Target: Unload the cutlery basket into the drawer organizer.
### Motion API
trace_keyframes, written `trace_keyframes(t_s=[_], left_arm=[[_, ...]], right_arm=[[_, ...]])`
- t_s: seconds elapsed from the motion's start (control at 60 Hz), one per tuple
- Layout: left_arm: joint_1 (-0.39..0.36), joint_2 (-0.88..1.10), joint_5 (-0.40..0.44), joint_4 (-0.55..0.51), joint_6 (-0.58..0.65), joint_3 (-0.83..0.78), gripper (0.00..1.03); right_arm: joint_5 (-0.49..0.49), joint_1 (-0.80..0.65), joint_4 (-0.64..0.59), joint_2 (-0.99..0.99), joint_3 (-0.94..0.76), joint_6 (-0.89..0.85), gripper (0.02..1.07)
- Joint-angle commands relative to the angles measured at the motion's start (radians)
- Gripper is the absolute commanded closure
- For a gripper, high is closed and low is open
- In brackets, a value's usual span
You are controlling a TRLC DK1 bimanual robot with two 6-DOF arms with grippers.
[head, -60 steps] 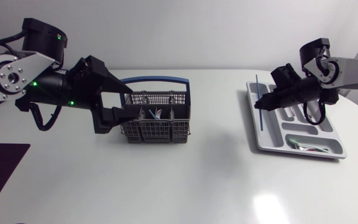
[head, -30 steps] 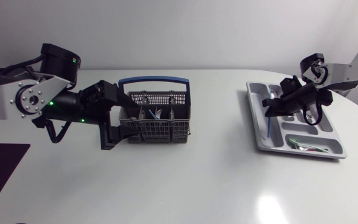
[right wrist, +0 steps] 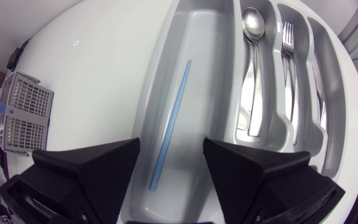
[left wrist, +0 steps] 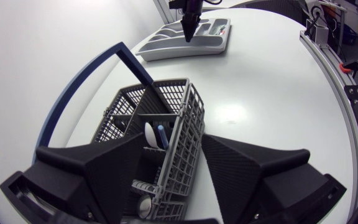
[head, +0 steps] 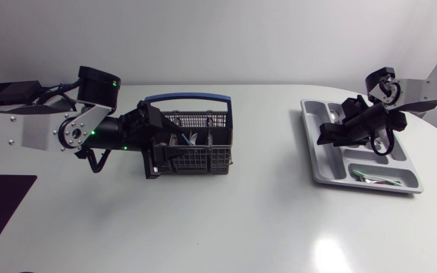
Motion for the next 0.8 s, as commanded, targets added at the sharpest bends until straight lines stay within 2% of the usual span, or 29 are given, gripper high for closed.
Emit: trace_keyframes(t_s=[0.0,0.05,0.1,0.25,0.283,0.533,0.667,0.783], left_arm=[[-0.003,0.031,0.002,0.022,-0.024,0.005,0.6],[-0.002,0.044,0.002,0.028,-0.027,0.011,0.68],[-0.002,0.056,0.002,0.03,-0.029,0.019,0.7],[-0.006,0.087,0.002,0.048,-0.05,0.037,0.7],[-0.006,0.094,0.004,0.048,-0.053,0.047,0.74],[-0.006,0.108,0.004,0.048,-0.076,0.079,0.79],[-0.013,0.113,0.004,0.047,-0.081,0.085,0.99],[-0.016,0.108,0.004,0.033,-0.091,0.1,1.0]], right_arm=[[0.006,0.025,0.007,-0.043,-0.041,0.025,0.2],[0.008,0.037,0.007,-0.052,-0.048,0.025,0.2],[0.008,0.051,0.01,-0.063,-0.058,0.025,0.2],[0.029,0.092,0.035,-0.093,-0.094,0.025,0.2],[0.031,0.1,0.038,-0.104,-0.102,0.025,0.18],[0.034,0.142,0.044,-0.155,-0.137,0.025,0.17],[0.04,0.158,0.055,-0.167,-0.153,0.025,0.17],[0.048,0.174,0.062,-0.182,-0.163,0.025,0.17]])
